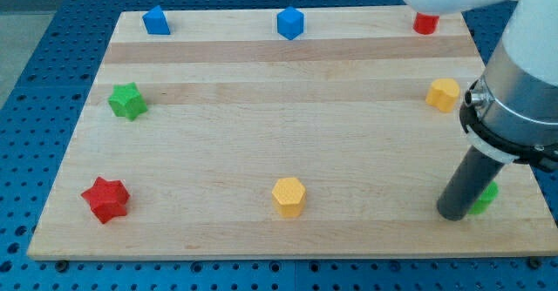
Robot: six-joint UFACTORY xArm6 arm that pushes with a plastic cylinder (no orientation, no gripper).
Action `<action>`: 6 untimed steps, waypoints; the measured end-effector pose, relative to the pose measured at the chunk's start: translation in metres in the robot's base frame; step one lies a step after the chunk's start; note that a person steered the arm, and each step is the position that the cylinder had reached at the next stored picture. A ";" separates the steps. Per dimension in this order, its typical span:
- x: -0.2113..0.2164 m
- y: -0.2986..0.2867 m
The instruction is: Point your arm to the center right
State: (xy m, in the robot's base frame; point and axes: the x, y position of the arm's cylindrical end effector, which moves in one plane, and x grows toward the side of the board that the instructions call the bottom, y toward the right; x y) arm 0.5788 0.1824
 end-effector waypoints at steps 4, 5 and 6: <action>-0.058 -0.024; -0.095 -0.009; -0.116 0.046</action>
